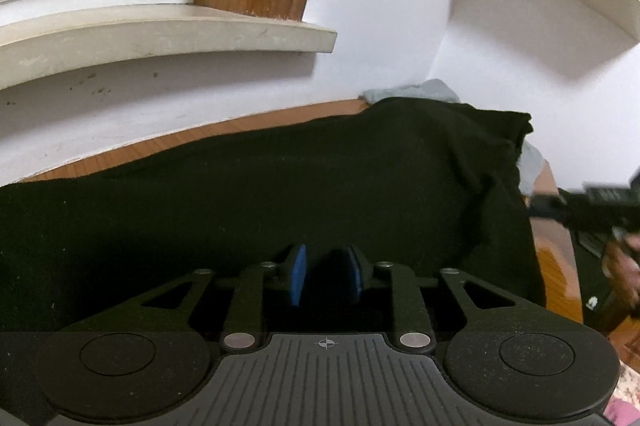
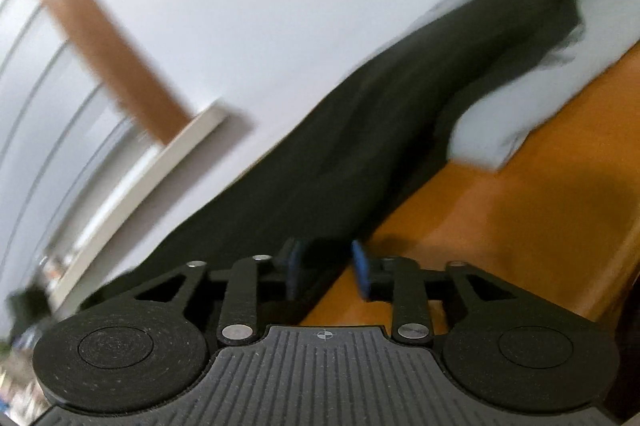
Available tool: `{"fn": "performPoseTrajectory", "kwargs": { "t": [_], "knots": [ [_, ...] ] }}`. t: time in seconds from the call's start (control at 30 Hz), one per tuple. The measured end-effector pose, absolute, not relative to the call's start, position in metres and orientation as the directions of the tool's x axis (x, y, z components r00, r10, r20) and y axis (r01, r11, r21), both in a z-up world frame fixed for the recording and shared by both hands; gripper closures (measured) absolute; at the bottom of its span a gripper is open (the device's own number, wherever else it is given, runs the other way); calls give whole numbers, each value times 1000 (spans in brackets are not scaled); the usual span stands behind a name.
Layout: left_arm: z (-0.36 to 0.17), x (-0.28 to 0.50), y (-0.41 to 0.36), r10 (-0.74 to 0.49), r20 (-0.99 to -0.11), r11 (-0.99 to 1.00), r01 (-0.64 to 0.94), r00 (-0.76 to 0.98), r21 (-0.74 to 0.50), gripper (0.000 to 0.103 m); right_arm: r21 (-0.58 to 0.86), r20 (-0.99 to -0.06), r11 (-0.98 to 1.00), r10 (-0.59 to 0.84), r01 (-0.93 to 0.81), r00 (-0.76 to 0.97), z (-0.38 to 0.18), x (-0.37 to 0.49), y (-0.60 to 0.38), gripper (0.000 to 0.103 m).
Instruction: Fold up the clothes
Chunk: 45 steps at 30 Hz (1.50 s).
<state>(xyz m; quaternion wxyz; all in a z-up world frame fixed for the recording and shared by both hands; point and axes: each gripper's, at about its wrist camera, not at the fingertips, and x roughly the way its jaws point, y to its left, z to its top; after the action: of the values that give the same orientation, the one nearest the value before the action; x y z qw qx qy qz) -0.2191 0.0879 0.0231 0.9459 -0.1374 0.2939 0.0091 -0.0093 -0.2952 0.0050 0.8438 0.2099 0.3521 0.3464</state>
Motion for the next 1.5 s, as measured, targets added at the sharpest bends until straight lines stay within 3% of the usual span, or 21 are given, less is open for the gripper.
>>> {"fn": "performPoseTrajectory", "kwargs": {
  "t": [0.13, 0.33, 0.57, 0.73, 0.8, 0.83, 0.87, 1.03, 1.2, 1.33, 1.5],
  "knots": [
    [23, -218, 86, -73, -566, 964, -87, 821, -250, 68, 628, -409, 676, 709, -386, 574, 9, 26, -310, 66],
    [23, -216, 72, -41, -580, 983, -71, 814, -169, 60, 526, -401, 799, 536, -292, 743, 25, 85, -361, 59],
    [23, -215, 72, -47, -580, 983, -64, 813, -170, 59, 449, -485, 883, 372, -140, 792, 26, 186, -410, 47],
    [24, -215, 70, -44, -583, 987, -56, 812, -152, 57, 519, -440, 843, 403, -139, 802, 24, 222, -424, 43],
    [24, -215, 70, -43, -583, 987, -54, 811, -149, 56, 487, -461, 864, 375, -124, 804, 28, 237, -415, 52],
    [24, -215, 69, -43, -583, 988, -53, 811, -147, 56, 459, -468, 880, 358, -124, 808, 31, 242, -410, 82],
    [23, -215, 69, -43, -584, 988, -53, 811, -147, 56, 428, -462, 893, 349, -140, 815, 36, 246, -403, 93],
    [23, -214, 71, -51, -582, 987, -48, 812, -154, 55, 274, -386, 923, 363, -270, 848, 81, 253, -357, 94],
    [23, -213, 69, -43, -583, 989, -50, 811, -142, 55, 246, -276, 849, 523, -467, 806, 132, 229, -290, 94],
    [23, -213, 70, -43, -582, 989, -49, 812, -141, 54, 200, -286, 790, 612, -579, 737, 131, 202, -243, 94],
    [24, -213, 72, -48, -580, 987, -50, 813, -153, 54, 251, -308, 781, 625, -572, 717, 111, 194, -236, 94]
  ]
}}
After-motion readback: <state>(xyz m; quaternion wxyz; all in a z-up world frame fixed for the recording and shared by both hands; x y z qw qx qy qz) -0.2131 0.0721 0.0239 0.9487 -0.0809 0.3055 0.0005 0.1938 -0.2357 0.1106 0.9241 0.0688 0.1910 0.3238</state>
